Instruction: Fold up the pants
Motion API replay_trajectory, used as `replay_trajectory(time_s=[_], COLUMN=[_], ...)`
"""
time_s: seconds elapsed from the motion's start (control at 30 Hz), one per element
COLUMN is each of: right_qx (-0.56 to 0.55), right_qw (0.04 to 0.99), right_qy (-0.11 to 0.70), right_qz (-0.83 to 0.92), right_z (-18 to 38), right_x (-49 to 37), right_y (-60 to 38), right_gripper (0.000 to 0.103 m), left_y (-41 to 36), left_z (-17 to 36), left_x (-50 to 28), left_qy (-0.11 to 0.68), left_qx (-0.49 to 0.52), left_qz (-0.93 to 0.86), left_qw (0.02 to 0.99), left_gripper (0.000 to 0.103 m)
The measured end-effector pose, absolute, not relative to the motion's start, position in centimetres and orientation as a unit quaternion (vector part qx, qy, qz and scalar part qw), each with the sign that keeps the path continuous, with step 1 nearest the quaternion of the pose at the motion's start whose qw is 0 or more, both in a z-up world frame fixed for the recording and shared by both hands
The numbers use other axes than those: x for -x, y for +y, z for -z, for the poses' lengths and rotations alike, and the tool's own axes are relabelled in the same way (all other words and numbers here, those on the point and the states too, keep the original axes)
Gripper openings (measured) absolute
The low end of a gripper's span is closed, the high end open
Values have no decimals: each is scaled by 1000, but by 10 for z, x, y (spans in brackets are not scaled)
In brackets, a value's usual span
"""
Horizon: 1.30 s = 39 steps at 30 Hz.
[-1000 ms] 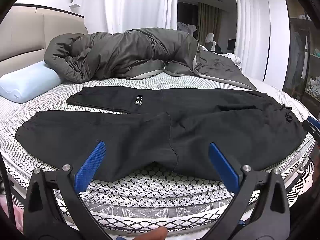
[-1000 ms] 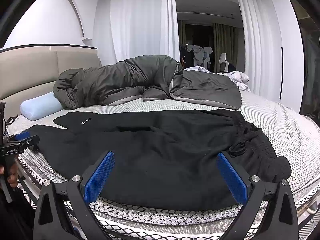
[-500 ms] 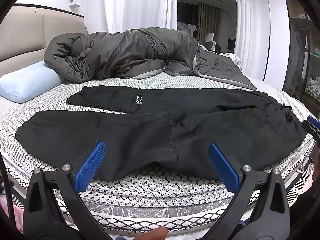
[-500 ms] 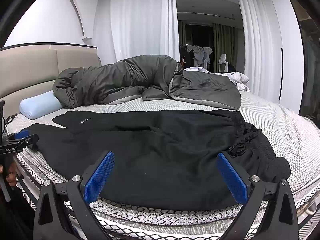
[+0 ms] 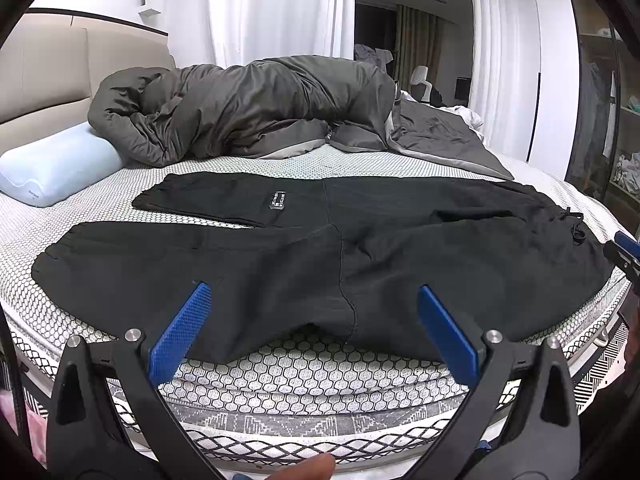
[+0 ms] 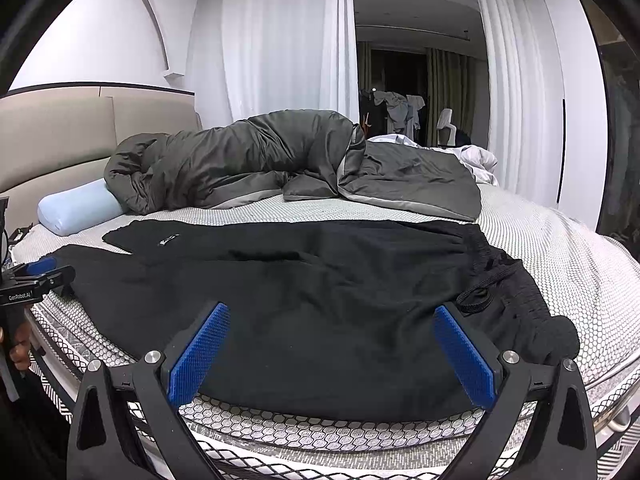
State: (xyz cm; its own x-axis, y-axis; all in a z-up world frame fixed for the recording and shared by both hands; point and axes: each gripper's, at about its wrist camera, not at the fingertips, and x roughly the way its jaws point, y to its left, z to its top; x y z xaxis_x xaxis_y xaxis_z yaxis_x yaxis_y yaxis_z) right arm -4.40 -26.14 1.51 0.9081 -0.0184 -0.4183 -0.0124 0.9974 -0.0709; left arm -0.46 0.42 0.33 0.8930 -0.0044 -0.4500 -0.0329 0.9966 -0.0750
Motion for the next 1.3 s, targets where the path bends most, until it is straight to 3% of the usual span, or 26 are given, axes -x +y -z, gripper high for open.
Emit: replay_trajectory(time_s=[1.0, 1.3], right_qx=[12, 11], right_qw=[973, 975], right_qy=[232, 220], right_qz=[7, 13], right_z=[-14, -46], right_x=[30, 20], right_y=[-269, -287], right_gripper=[103, 103], left_y=[13, 29], left_z=[-4, -7], left_x=[9, 5], left_qy=[232, 239], left_qx=[53, 71], left_qz=[-7, -24], left_qw=[971, 968], left_gripper=[102, 102])
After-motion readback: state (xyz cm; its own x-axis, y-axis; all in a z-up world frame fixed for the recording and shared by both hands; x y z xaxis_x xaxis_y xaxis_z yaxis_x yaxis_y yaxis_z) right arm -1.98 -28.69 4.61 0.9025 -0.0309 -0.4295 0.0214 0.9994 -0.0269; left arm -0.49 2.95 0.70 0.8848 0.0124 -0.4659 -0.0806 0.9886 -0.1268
